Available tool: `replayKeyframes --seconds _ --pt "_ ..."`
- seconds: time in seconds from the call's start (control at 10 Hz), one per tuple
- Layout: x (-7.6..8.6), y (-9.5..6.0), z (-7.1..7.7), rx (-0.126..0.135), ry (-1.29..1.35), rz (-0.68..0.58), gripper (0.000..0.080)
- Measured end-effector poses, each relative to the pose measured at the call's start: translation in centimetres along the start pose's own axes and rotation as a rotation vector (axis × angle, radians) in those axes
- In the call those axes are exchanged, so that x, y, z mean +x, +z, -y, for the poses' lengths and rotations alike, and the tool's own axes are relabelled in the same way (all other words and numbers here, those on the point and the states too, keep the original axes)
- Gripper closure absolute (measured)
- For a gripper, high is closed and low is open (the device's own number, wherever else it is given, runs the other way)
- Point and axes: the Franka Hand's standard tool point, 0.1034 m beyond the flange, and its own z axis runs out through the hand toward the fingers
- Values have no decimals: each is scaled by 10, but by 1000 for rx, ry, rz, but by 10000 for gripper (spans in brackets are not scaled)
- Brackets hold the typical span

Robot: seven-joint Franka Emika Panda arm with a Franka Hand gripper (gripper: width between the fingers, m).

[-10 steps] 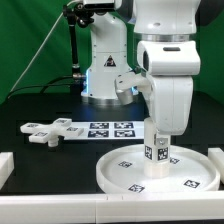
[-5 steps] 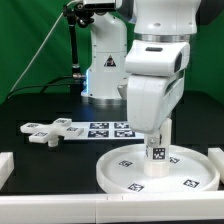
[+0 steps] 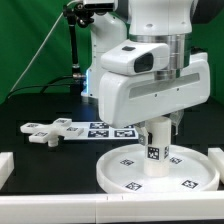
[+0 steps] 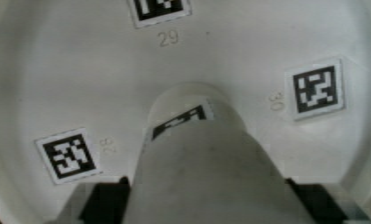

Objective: Assemble round table

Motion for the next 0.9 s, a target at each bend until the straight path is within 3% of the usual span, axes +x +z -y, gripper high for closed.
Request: replayKeyframes --seconds 0.4,0.9 --pt "0 0 -1 7 269 -5 390" --pt "0 0 -3 56 827 -22 390"
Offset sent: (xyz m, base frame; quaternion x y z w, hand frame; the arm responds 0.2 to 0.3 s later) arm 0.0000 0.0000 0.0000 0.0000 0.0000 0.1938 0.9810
